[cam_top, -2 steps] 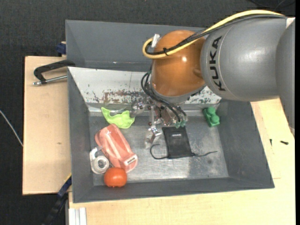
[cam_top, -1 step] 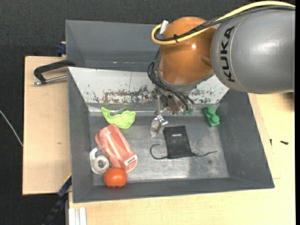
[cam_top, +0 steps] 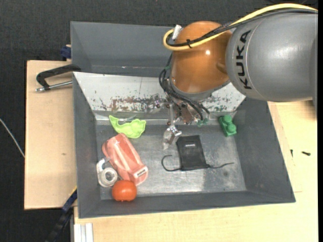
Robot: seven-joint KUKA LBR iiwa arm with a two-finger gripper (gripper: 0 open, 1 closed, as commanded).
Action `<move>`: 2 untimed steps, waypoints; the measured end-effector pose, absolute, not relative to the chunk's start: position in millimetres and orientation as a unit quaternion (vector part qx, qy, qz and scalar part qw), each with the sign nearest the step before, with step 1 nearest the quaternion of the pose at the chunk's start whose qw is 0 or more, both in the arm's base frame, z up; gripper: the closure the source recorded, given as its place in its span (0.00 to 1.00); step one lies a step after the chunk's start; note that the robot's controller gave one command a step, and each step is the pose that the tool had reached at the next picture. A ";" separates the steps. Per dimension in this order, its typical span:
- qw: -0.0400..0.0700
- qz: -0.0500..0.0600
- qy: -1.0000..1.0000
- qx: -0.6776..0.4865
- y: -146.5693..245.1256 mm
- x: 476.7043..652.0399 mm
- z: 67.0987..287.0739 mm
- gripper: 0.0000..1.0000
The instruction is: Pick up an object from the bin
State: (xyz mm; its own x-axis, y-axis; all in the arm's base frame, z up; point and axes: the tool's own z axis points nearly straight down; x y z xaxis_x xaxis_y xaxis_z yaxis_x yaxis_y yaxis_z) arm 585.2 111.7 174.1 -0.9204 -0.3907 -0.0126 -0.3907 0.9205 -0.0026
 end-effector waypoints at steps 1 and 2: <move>0.001 0.000 0.969 -0.248 118.4 585.8 144.3 0.00; -0.002 0.001 0.955 -0.298 135.4 579.2 172.3 0.00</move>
Offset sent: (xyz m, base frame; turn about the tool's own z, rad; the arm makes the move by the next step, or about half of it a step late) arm -0.0097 0.0433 0.0551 -0.2916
